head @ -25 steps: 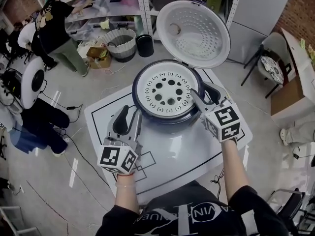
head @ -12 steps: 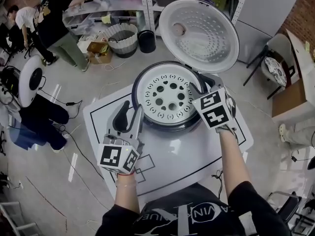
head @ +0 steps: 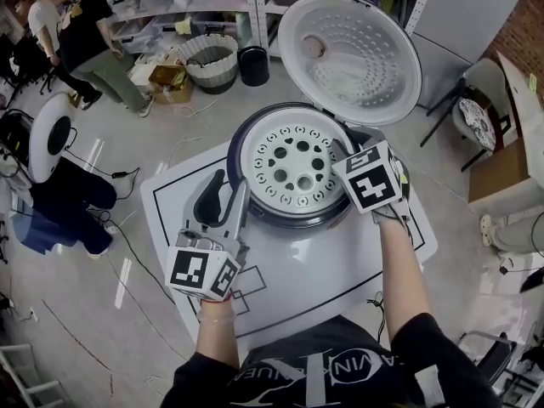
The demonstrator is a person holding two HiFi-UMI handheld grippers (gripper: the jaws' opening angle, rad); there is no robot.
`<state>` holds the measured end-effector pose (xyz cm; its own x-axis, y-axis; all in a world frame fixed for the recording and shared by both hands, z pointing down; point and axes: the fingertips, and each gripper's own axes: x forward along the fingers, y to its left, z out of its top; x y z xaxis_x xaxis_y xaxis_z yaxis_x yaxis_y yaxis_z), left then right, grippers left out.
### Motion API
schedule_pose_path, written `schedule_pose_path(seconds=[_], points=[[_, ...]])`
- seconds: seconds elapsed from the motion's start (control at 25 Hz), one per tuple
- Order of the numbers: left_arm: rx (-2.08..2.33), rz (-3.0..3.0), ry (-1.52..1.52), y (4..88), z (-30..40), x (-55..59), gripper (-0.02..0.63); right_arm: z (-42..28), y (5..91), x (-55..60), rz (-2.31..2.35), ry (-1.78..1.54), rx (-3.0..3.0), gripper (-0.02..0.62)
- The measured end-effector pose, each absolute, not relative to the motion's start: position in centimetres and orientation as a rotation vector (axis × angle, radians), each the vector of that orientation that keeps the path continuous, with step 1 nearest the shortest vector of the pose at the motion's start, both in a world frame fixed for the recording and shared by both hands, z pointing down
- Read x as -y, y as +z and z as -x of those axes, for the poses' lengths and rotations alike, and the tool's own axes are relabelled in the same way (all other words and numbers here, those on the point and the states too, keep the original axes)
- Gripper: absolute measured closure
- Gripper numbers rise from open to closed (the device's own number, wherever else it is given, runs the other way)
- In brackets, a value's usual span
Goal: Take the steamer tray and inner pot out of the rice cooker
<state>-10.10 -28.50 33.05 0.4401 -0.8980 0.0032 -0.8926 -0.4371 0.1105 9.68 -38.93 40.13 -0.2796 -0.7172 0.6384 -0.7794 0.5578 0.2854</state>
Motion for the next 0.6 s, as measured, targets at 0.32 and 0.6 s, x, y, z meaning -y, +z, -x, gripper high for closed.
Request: schedule_pose_path(seconds=[0.32,0.6], points=[[1.615,-2.578,-0.070,33.2,10.8,28.7,0.468,-9.0,38.9,39.4,-1.223,-0.019,2.044,0.490],[1.616,-2.564,-0.072,33.1,11.5,29.0,0.468,-8.9,38.6,39.5,-1.248,-0.008,2.081,0.494]])
